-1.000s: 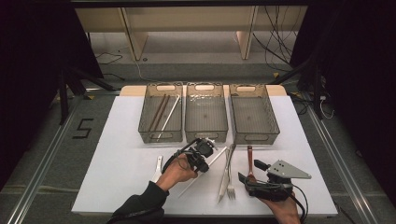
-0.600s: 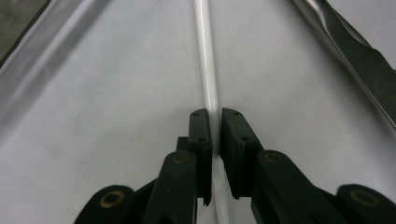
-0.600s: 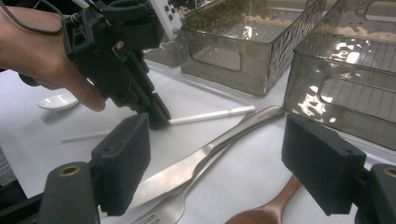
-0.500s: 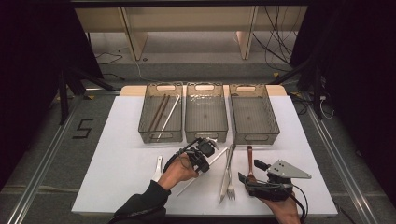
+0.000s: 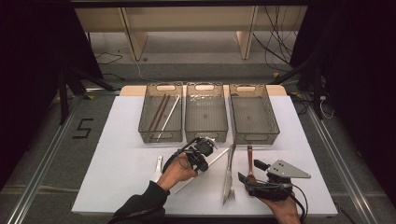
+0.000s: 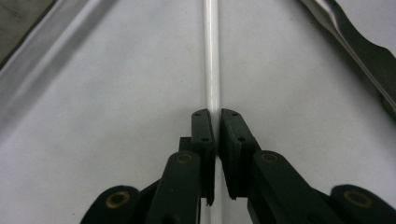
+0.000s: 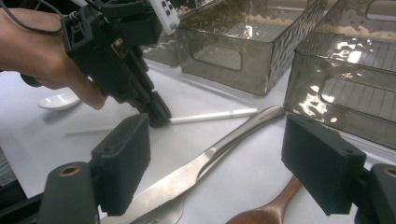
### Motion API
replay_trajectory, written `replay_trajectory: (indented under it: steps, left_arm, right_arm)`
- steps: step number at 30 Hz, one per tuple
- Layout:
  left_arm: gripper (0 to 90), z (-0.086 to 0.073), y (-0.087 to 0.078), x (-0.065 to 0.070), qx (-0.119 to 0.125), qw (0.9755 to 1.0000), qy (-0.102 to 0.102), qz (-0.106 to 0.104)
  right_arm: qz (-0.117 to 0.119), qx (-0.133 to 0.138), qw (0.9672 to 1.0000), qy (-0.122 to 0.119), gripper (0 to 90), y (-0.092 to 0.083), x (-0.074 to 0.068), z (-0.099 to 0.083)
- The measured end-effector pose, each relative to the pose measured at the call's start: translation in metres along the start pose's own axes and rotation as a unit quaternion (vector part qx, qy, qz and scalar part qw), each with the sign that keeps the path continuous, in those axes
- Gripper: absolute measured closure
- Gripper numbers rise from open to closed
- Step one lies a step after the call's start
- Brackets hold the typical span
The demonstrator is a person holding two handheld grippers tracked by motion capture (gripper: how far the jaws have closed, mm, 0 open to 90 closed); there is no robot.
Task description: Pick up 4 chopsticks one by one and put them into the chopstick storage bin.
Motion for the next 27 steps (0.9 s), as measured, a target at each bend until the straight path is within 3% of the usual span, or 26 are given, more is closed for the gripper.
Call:
replay_trajectory:
  steps: [11, 27]
  left_arm:
    - [84.3, -0.003, -0.005, -0.006, 0.014, 0.9999, 0.007, -0.008]
    - [84.3, -0.011, -0.02, -0.014, 0.023, 0.9996, 0.014, 0.0]
  right_arm:
    - [0.0, 0.0, 1.0, 0.0, 24.6, 0.0, 0.0, 0.0]
    - [0.0, 0.0, 1.0, 0.0, 24.6, 0.0, 0.0, 0.0]
Point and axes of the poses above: each handheld gripper's, and its own axes: y roughly forward along the jaws, z roughly out of its top, x roughly to its right, the point moved 1 cm from there along y, roughly forward along the jaws, and after that the axes turned 6 degrees about y, right-handed, at the moved point
